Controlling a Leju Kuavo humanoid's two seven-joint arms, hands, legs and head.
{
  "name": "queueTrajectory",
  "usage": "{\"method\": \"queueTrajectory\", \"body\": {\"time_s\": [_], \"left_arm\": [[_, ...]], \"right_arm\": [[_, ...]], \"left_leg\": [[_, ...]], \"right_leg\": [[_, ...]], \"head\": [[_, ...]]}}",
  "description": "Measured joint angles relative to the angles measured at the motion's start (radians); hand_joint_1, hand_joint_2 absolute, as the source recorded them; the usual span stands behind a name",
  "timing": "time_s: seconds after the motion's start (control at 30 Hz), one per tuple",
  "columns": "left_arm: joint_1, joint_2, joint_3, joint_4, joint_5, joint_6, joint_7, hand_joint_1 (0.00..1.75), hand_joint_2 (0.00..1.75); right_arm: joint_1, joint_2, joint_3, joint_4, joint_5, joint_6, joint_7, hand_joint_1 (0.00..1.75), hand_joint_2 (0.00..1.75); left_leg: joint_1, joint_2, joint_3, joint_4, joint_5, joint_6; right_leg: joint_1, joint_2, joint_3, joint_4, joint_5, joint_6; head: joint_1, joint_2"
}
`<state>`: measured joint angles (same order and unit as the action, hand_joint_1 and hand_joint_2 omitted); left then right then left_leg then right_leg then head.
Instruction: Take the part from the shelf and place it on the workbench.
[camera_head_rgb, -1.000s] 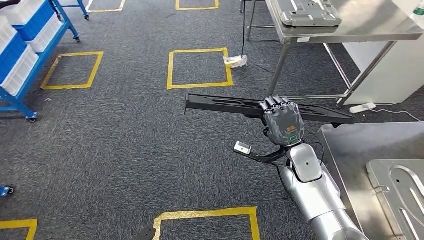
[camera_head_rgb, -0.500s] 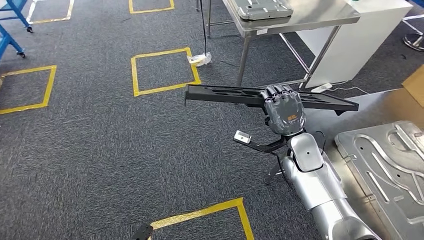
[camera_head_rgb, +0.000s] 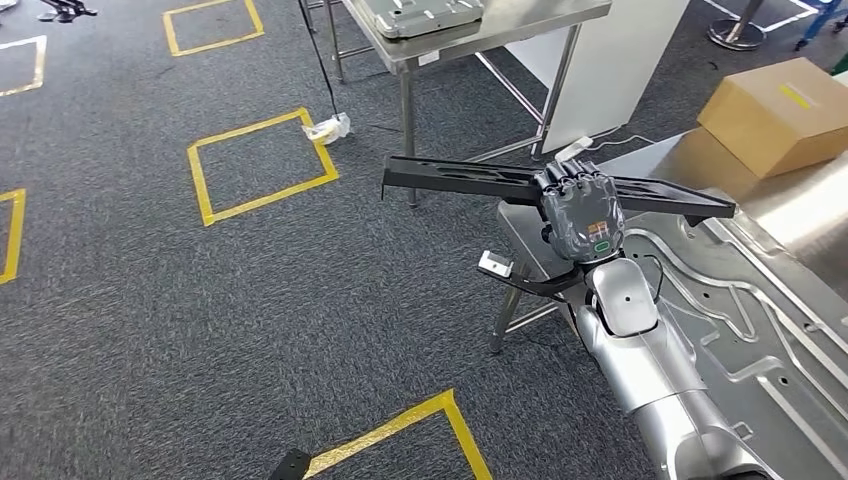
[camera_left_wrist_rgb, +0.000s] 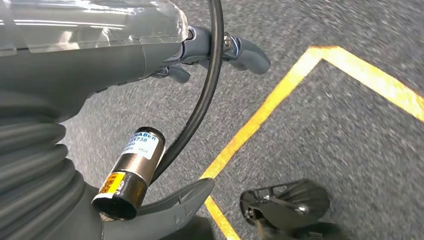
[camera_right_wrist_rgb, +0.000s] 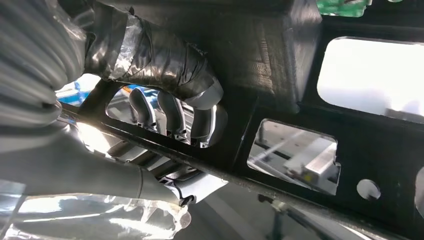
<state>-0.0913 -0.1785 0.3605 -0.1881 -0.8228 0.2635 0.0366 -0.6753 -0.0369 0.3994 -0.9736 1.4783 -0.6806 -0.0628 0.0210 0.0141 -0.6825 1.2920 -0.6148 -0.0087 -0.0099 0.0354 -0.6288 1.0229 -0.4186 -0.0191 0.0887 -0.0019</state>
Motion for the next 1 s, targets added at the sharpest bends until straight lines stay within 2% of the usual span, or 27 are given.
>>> {"method": "queueTrajectory", "body": {"time_s": [0.03, 0.07, 0.1, 0.13, 0.17, 0.2, 0.23, 0.3, 0.33, 0.37, 0.4, 0.43, 0.47, 0.5, 0.53, 0.57, 0.6, 0.63, 0.7, 0.73, 0.8, 0.83, 0.9, 0.97, 1.0], "left_arm": [[0.002, 0.0, 0.0, 0.0, -0.003, 0.0, 0.001, 0.0, 1.75], [0.002, 0.0, 0.0, 0.0, -0.006, -0.001, 0.002, 0.0, 1.75], [0.003, 0.0, 0.0, 0.0, -0.009, -0.001, 0.002, 0.0, 1.75], [0.003, 0.001, 0.0, 0.0, -0.011, -0.001, 0.002, 0.0, 1.75], [0.004, 0.002, 0.0, 0.0, -0.012, -0.001, 0.003, 0.0, 1.75], [0.004, 0.003, 0.0, 0.0, -0.013, -0.002, 0.005, 0.0, 1.75], [0.004, 0.004, 0.0, 0.0, -0.014, -0.002, 0.006, 0.0, 1.75], [0.002, 0.004, 0.001, 0.0, -0.015, -0.003, 0.01, 0.0, 1.75], [0.001, 0.005, 0.001, 0.0, -0.015, -0.003, 0.011, 0.0, 1.75], [-0.001, 0.005, 0.002, 0.0, -0.015, -0.003, 0.011, 0.0, 1.75], [-0.002, 0.005, 0.002, 0.0, -0.015, -0.003, 0.011, 0.0, 1.75], [-0.002, 0.006, 0.002, 0.0, -0.016, -0.004, 0.011, 0.0, 1.75], [-0.002, 0.006, 0.003, 0.0, -0.017, -0.005, 0.011, 0.0, 1.75], [-0.002, 0.006, 0.003, 0.0, -0.02, -0.007, 0.011, 0.0, 1.75], [-0.002, 0.006, 0.003, 0.0, -0.022, -0.008, 0.011, 0.0, 1.75], [-0.002, 0.006, 0.003, 0.0, -0.024, -0.009, 0.011, 0.0, 1.75], [-0.003, 0.006, 0.003, 0.0, -0.026, -0.01, 0.011, 0.0, 1.75], [-0.004, 0.006, 0.003, 0.0, -0.027, -0.01, 0.011, 0.0, 1.75], [-0.006, 0.005, 0.003, 0.0, -0.028, -0.01, 0.011, 0.0, 1.75], [-0.008, 0.005, 0.003, 0.0, -0.028, -0.01, 0.011, 0.0, 1.75], [-0.012, 0.005, 0.003, -0.001, -0.029, -0.01, 0.011, 0.0, 1.75], [-0.014, 0.005, 0.003, -0.002, -0.029, -0.01, 0.011, 0.0, 1.75], [-0.016, 0.004, 0.003, -0.004, -0.029, -0.009, 0.011, 0.0, 1.75], [-0.014, 0.004, 0.003, -0.004, -0.03, -0.008, 0.012, 0.0, 1.75], [-0.011, 0.004, 0.003, -0.004, -0.031, -0.008, 0.012, 0.0, 1.75]], "right_arm": [[0.004, 0.0, 0.0, 0.0, 0.0, 0.0, 0.002, 1.69, 1.75], [0.007, -0.001, 0.0, -0.002, 0.001, 0.0, 0.004, 1.69, 1.75], [0.009, -0.001, 0.0, -0.003, 0.002, 0.0, 0.005, 1.69, 1.75], [0.01, -0.001, 0.0, -0.005, 0.002, 0.0, 0.006, 1.69, 1.75], [0.011, -0.001, 0.0, -0.006, 0.002, 0.0, 0.007, 1.69, 1.75], [0.013, -0.002, 0.0, -0.007, 0.002, 0.0, 0.008, 1.69, 1.75], [0.016, -0.002, 0.0, -0.008, 0.002, 0.0, 0.009, 1.69, 1.75], [0.026, -0.008, -0.003, -0.01, 0.004, 0.0, 0.009, 1.69, 1.75], [0.029, -0.011, -0.006, -0.013, 0.004, 0.0, 0.01, 1.69, 1.75], [0.03, -0.015, -0.009, -0.015, 0.005, 0.0, 0.01, 1.69, 1.75], [0.029, -0.018, -0.011, -0.017, 0.005, 0.0, 0.011, 1.69, 1.75], [0.028, -0.018, -0.012, -0.019, 0.005, 0.0, 0.011, 1.69, 1.75], [0.028, -0.018, -0.013, -0.02, 0.005, 0.0, 0.012, 1.69, 1.75], [0.03, -0.019, -0.015, -0.02, 0.005, 0.0, 0.012, 1.69, 1.75], [0.032, -0.02, -0.016, -0.021, 0.005, 0.0, 0.012, 1.69, 1.75], [0.034, -0.021, -0.018, -0.021, 0.005, 0.0, 0.012, 1.69, 1.75], [0.034, -0.021, -0.02, -0.021, 0.005, 0.0, 0.012, 1.69, 1.75], [0.032, -0.022, -0.022, -0.021, 0.005, 0.0, 0.012, 1.69, 1.75], [0.028, -0.022, -0.024, -0.021, 0.005, 0.0, 0.012, 1.69, 1.75], [0.027, -0.022, -0.024, -0.021, 0.005, 0.0, 0.012, 1.69, 1.75], [0.027, -0.024, -0.028, -0.021, 0.006, 0.0, 0.012, 1.69, 1.75], [0.027, -0.026, -0.031, -0.022, 0.007, 0.0, 0.012, 1.69, 1.75], [0.023, -0.029, -0.037, -0.023, 0.008, 0.0, 0.012, 1.69, 1.75], [0.019, -0.029, -0.038, -0.022, 0.008, 0.0, 0.012, 1.69, 1.75], [0.02, -0.028, -0.038, -0.022, 0.008, 0.0, 0.011, 1.69, 1.75]], "left_leg": [[0.0, -0.004, -0.02, 0.024, 0.007, 0.002], [0.0, -0.006, -0.022, 0.006, 0.034, 0.005], [-0.001, -0.015, -0.006, -0.048, 0.077, 0.009], [0.0, -0.041, 0.017, -0.118, 0.118, 0.014], [0.002, -0.069, 0.042, -0.182, 0.148, 0.017], [0.002, -0.092, 0.059, -0.226, 0.163, 0.019], [0.001, -0.107, 0.067, -0.245, 0.165, 0.02], [-0.001, -0.088, 0.074, -0.254, 0.165, 0.026], [0.001, -0.075, 0.078, -0.262, 0.168, 0.032], [0.002, -0.061, 0.083, -0.272, 0.171, 0.039], [0.004, -0.046, 0.088, -0.28, 0.174, 0.045], [0.001, -0.032, 0.092, -0.284, 0.173, 0.049], [0.0, -0.018, 0.094, -0.284, 0.171, 0.051], [-0.001, -0.002, 0.095, -0.284, 0.169, 0.052], [-0.001, 0.012, 0.098, -0.283, 0.165, 0.051], [-0.001, 0.026, 0.101, -0.281, 0.161, 0.05], [0.0, 0.04, 0.106, -0.279, 0.156, 0.047], [0.0, 0.053, 0.112, -0.277, 0.15, 0.043], [-0.005, 0.075, 0.122, -0.273, 0.138, 0.033], [-0.009, 0.085, 0.126, -0.273, 0.133, 0.027], [-0.011, 0.105, 0.133, -0.275, 0.128, 0.016], [-0.01, 0.104, 0.137, -0.272, 0.121, 0.01], [-0.006, 0.066, 0.119, -0.22, 0.086, 0.004], [-0.003, 0.013, 0.057, -0.095, 0.03, 0.002], [-0.002, 0.002, 0.02, -0.031, 0.01, 0.002]], "right_leg": [[0.002, 0.016, 0.001, 0.002, -0.001, -0.001], [0.003, 0.032, 0.002, 0.004, -0.003, -0.001], [0.004, 0.049, 0.002, 0.007, -0.005, 0.0], [0.002, 0.064, 0.002, 0.01, -0.007, 0.002], [0.002, 0.08, -0.001, 0.014, -0.009, 0.006], [-0.001, 0.093, -0.005, 0.018, -0.011, 0.011], [-0.004, 0.106, -0.009, 0.019, -0.011, 0.018], [-0.01, 0.129, -0.015, 0.014, -0.007, 0.032], [-0.008, 0.117, -0.018, 0.016, -0.01, 0.038], [-0.005, 0.089, -0.027, 0.033, -0.021, 0.042], [-0.001, 0.052, -0.044, 0.069, -0.042, 0.046], [0.0, 0.011, -0.071, 0.127, -0.071, 0.049], [-0.002, -0.012, -0.105, 0.194, -0.1, 0.053], [-0.005, -0.022, -0.134, 0.251, -0.118, 0.057], [-0.008, -0.027, -0.151, 0.279, -0.119, 0.06], [-0.011, -0.032, -0.146, 0.267, -0.1, 0.063], [-0.013, -0.041, -0.121, 0.215, -0.066, 0.065], [-0.013, -0.063, -0.084, 0.142, -0.032, 0.066], [-0.002, -0.1, -0.026, 0.03, 0.005, 0.056], [0.003, -0.107, -0.016, 0.01, 0.006, 0.048], [0.007, -0.086, -0.016, 0.009, 0.003, 0.033], [0.005, -0.074, -0.013, 0.006, 0.003, 0.027], [-0.001, -0.051, -0.004, -0.001, 0.004, 0.012], [-0.002, -0.027, 0.0, -0.002, 0.003, 0.002], [-0.001, -0.012, 0.0, -0.001, 0.002, -0.001]], "head": [[0.0, 0.0], [0.0, 0.0], [0.0, 0.0], [0.0, 0.0], [0.0, 0.0], [0.0, 0.0], [0.0, 0.0], [0.0, 0.0], [0.001, 0.0], [0.003, 0.0], [0.006, 0.0], [0.008, 0.0], [0.01, 0.0], [0.01, 0.0], [0.011, 0.0], [0.011, 0.0], [0.011, 0.0], [0.011, 0.0], [0.01, 0.0], [0.01, 0.0], [0.008, 0.0], [0.008, 0.0], [0.007, 0.0], [0.005, 0.0], [0.004, 0.0]]}}
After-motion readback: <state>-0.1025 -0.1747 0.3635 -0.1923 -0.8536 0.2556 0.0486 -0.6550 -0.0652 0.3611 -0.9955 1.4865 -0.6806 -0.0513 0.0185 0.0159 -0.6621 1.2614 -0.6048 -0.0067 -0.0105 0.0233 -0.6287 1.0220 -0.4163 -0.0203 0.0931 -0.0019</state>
